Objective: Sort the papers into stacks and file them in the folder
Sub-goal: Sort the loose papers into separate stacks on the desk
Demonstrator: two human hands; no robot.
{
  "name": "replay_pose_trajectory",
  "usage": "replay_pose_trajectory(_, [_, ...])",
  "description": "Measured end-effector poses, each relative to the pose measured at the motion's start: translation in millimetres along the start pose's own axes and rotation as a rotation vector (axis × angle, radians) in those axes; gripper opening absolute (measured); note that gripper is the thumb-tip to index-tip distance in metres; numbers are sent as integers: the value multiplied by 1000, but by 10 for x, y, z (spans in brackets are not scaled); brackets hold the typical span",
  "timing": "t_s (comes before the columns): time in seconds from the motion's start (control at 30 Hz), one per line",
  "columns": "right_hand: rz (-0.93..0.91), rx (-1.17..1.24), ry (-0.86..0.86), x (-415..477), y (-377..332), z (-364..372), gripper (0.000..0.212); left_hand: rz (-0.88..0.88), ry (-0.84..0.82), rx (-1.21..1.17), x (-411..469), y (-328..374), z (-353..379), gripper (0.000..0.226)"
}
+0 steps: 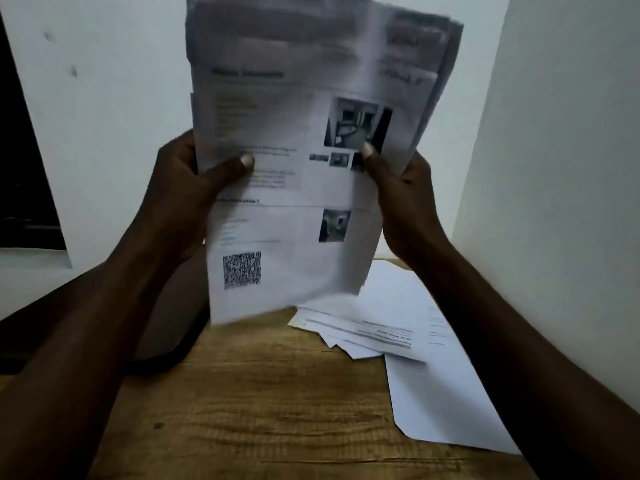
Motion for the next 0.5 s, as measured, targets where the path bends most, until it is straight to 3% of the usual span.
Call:
replay_pose_trajectory(0.23, [76, -35, -98, -50, 70, 43, 35, -50, -12, 12, -85, 13, -87, 40])
replay_pose_trajectory(0.37, [80, -45, -145, -79, 106, 112, 26, -111, -23, -1, -117, -185, -152, 38])
replay_pose_trajectory(0.5, [95, -164, -263, -42, 237, 128, 39, -180, 55, 26, -126, -485, -280, 29])
Point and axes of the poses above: each hand's wrist, its own x-axis towards the middle knuckle, its own z-axis out of the palm, y = z × x, the point moved 6 cm from there along x, towards the middle knuckle, and after that the axes turned 14 degrees about -x, right-handed, at the moved point
